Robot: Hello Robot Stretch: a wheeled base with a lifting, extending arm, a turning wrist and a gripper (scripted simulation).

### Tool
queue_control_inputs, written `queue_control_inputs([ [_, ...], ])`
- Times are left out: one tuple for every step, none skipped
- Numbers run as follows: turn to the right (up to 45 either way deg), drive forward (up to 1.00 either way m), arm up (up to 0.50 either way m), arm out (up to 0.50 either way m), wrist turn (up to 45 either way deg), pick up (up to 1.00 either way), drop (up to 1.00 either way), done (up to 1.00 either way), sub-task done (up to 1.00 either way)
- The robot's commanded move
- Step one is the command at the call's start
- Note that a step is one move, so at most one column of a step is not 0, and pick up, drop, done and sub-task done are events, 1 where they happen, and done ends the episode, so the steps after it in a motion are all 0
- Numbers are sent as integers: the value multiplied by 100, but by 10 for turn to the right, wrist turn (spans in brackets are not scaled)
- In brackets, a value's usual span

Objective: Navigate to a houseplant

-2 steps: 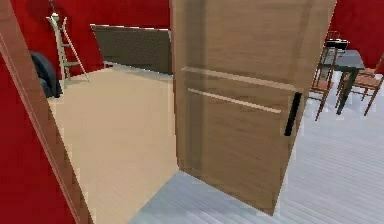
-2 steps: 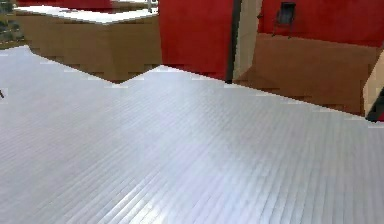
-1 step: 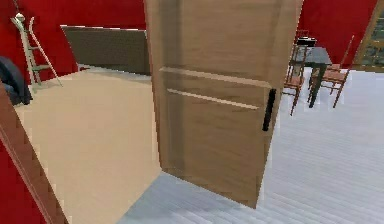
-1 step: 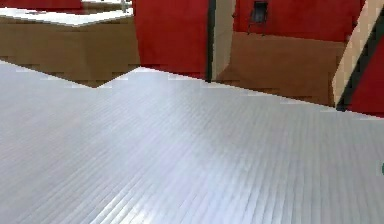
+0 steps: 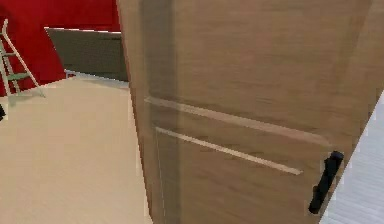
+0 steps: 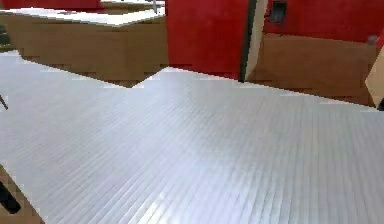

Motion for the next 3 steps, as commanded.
queue_control_inputs([
  [-390, 0, 0, 0, 0, 0, 0, 0, 0],
  [0, 100, 0, 0, 0, 0, 0, 0, 0],
  [-60, 0, 0, 0, 0, 0, 0, 0, 0],
])
